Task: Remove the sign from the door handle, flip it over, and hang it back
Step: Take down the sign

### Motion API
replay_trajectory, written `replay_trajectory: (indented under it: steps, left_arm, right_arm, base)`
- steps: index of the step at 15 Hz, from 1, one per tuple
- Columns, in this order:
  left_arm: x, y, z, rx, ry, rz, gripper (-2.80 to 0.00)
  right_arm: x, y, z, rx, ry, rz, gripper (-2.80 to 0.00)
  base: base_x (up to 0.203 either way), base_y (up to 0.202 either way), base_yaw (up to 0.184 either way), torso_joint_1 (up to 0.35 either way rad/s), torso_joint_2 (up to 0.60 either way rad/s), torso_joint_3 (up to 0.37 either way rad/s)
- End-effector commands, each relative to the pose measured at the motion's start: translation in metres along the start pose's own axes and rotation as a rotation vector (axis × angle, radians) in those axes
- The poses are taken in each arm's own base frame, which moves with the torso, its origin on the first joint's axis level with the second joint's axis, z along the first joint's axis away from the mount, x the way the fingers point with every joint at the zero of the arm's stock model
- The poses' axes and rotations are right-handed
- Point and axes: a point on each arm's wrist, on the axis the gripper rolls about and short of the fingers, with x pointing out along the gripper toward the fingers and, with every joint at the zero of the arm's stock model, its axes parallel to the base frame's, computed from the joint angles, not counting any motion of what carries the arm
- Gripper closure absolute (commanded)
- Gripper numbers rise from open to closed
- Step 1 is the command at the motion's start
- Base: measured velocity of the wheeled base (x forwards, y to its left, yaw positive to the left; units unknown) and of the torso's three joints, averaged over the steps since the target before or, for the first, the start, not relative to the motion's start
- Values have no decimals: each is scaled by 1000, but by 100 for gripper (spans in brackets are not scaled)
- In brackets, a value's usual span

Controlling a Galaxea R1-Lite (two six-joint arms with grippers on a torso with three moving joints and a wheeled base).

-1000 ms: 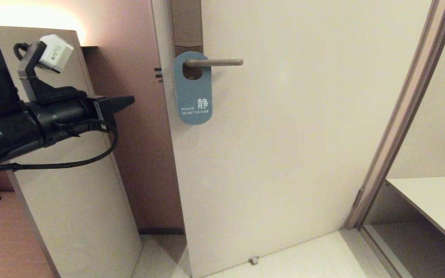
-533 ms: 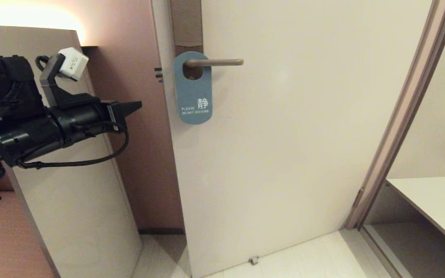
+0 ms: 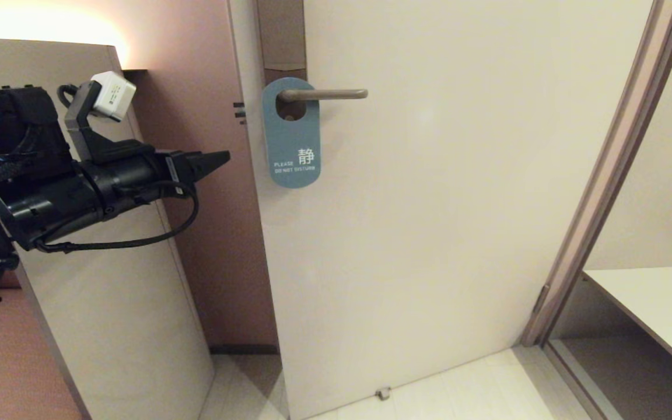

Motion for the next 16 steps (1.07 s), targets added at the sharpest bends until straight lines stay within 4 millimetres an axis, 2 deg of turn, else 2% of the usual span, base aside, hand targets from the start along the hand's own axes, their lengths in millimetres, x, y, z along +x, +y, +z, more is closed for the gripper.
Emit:
replay_trajectory:
  steps: [1, 5, 12, 16]
  left_arm:
    - [4, 1, -2, -1, -12, -3, -280]
    - [23, 8, -11, 0, -33, -16, -280]
    - [44, 11, -28, -14, 33, -224, -280]
    - [68, 17, -29, -10, 30, -278, -280]
  right_arm:
    - [0, 0, 0, -1, 1, 2, 0]
    - [0, 0, 0, -1, 1, 1, 0]
    - [0, 0, 0, -1, 1, 1, 0]
    - [0, 0, 0, -1, 1, 2, 0]
  base:
    - [0, 0, 0, 0, 0, 0]
    - [0, 0, 0, 0, 0, 0]
    - [0, 0, 0, 0, 0, 0]
    - [0, 0, 0, 0, 0, 0]
